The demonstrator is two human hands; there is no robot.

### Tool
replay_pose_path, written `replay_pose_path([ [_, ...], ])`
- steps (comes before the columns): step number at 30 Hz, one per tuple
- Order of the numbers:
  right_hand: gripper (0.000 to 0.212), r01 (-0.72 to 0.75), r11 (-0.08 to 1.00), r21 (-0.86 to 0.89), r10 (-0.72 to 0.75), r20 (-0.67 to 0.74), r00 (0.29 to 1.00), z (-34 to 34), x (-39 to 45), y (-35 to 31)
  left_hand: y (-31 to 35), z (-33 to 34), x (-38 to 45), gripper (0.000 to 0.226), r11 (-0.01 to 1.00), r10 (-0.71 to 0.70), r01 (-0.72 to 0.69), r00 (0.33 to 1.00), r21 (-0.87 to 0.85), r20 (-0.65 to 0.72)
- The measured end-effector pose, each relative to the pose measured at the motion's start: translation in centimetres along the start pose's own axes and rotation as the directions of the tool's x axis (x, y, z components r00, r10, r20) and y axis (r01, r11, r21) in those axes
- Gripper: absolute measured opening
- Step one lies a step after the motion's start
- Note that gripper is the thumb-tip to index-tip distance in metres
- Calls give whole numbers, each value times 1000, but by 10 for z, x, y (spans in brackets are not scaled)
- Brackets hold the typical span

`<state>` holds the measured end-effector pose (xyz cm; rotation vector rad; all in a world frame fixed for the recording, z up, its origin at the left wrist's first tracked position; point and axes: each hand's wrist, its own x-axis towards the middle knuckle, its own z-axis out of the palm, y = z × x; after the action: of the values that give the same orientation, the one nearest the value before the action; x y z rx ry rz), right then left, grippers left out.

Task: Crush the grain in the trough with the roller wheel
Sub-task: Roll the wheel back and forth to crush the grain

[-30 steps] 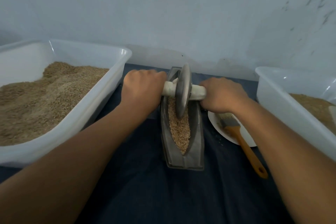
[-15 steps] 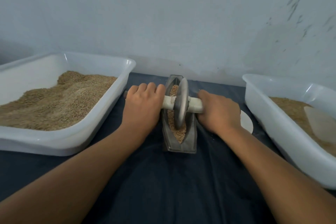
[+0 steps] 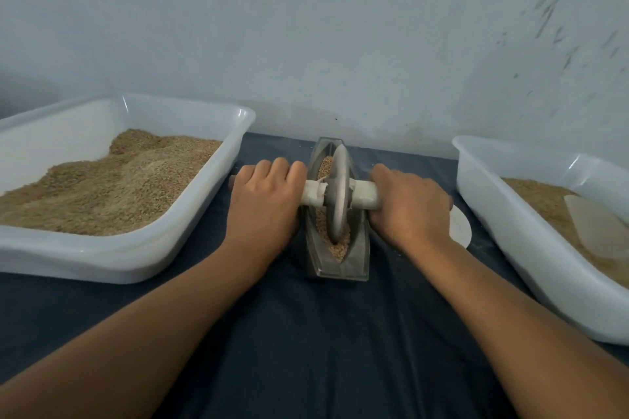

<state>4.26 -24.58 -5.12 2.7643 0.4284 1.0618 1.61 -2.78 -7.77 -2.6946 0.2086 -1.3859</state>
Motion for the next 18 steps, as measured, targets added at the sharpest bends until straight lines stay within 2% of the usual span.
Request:
replay_pose_path([
  [4,21,-61,997,51,54,136,989,14,14,4,-3,12,10,17,1000,8,-8,1000,26,4],
  [11,14,-62,992,114,17,362,932,24,45,14,-6,31,32,18,997,11,-13,1000,72,26],
  [14,13,-39,988,150,-41,493,869,24,61,18,-7,36,40,20,996,-6,0,998,85,63],
  [18,11,-89,970,226,-80,643,761,26,82,21,-7,42,53,26,993,-13,-7,987,120,161],
])
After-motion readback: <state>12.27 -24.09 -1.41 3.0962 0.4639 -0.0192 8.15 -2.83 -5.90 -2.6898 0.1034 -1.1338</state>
